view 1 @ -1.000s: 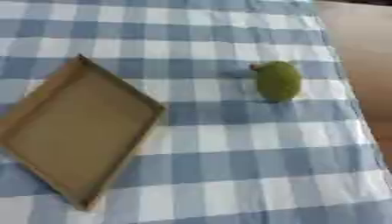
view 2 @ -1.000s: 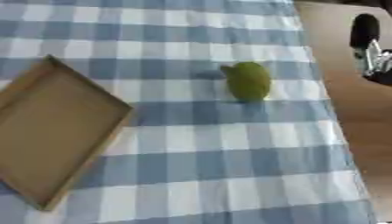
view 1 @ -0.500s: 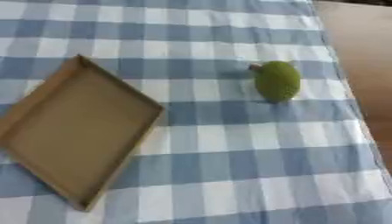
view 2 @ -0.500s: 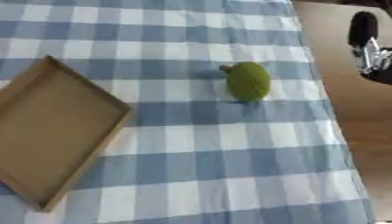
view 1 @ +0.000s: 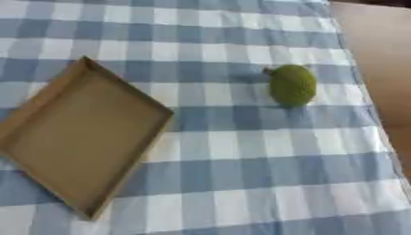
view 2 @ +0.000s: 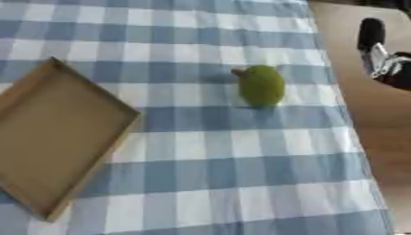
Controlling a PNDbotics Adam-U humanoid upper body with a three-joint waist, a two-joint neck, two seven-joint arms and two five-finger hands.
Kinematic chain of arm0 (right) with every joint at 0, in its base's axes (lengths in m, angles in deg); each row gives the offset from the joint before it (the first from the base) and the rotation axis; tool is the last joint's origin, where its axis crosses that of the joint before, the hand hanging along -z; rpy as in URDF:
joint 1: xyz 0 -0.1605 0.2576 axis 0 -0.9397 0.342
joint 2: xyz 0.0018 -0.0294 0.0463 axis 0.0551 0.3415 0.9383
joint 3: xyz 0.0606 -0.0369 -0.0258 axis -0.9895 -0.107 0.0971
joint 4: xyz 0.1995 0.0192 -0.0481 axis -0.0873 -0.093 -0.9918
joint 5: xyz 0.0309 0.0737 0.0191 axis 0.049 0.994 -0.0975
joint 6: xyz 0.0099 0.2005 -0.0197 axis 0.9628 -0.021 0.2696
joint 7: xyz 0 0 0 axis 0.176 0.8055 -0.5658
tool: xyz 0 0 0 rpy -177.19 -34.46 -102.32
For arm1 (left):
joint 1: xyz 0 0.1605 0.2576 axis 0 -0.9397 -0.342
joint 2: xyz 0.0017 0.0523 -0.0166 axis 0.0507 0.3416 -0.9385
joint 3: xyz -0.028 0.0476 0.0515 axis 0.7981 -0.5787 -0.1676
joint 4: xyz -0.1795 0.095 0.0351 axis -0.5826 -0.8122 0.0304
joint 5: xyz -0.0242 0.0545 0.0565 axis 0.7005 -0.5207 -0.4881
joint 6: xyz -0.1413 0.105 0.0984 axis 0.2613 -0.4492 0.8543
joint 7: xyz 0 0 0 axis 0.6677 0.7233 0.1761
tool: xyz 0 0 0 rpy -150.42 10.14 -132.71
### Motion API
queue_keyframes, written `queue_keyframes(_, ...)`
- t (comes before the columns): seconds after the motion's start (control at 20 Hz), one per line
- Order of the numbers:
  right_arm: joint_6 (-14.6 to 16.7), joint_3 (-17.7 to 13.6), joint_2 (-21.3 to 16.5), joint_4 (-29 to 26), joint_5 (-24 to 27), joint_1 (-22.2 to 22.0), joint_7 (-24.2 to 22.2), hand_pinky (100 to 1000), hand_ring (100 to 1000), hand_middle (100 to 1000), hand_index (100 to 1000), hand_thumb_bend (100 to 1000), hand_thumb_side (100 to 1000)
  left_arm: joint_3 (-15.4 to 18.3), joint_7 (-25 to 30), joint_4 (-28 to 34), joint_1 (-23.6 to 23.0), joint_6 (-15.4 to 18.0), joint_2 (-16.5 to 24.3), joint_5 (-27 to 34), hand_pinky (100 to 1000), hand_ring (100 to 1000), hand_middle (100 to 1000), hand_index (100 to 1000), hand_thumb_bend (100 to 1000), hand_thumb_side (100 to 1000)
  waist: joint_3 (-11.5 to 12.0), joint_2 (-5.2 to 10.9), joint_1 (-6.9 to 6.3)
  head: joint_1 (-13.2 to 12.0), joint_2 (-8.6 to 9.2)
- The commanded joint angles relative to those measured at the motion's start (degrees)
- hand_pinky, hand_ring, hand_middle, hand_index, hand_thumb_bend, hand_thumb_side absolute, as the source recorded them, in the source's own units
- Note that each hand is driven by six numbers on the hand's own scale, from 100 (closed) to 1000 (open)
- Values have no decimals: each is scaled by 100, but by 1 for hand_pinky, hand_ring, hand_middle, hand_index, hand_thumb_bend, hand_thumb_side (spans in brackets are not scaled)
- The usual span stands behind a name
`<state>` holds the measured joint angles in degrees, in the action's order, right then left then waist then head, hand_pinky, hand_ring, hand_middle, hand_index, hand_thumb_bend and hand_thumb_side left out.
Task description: Pick up objects on the table and place them in the box.
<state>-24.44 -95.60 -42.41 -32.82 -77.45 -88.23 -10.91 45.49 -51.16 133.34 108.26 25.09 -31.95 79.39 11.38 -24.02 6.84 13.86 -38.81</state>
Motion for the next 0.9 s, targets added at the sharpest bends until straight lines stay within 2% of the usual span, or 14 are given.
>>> queue_keyframes(0.05, -384, -23, -633, 87, -422, -52, -282, 850, 879, 845, 927, 100, 198, 22, -2, 83, 14, -1, 158, -29, 743, 723, 752, 715, 503, 469, -4, 136, -16, -12, -45)
queue_keyframes(0.15, -956, 242, -817, -55, -1159, -75, -449, 852, 889, 849, 926, 100, 204, 15, 4, 83, 16, 1, 157, -30, 743, 723, 753, 715, 503, 469, 8, 134, -9, 7, -50)
queue_keyframes(0.3, -1366, 666, -988, -115, -1849, -161, -597, 856, 898, 837, 923, 100, 215, 3, 21, 83, 26, 2, 154, -23, 743, 724, 754, 715, 502, 468, 26, 132, 3, 30, -59)
queue_keyframes(0.5, -1522, 1029, -1093, -123, -2088, -229, -839, 857, 900, 820, 923, 100, 229, -10, 35, 83, 43, 10, 153, -3, 743, 724, 754, 715, 502, 467, 52, 132, 7, 53, -47)
queue_keyframes(0.6, -1562, 1165, -1135, -104, -2091, -261, -1014, 859, 904, 820, 924, 100, 305, -16, 46, 83, 44, 8, 152, 5, 743, 725, 756, 715, 501, 468, 60, 132, 10, 55, -45)
queue_keyframes(0.9, -1536, 1280, -1191, 40, -2029, -166, -1275, 867, 913, 828, 931, 100, 331, -28, 80, 83, 48, 7, 148, 25, 743, 725, 756, 714, 499, 468, 82, 141, 17, 68, -77)
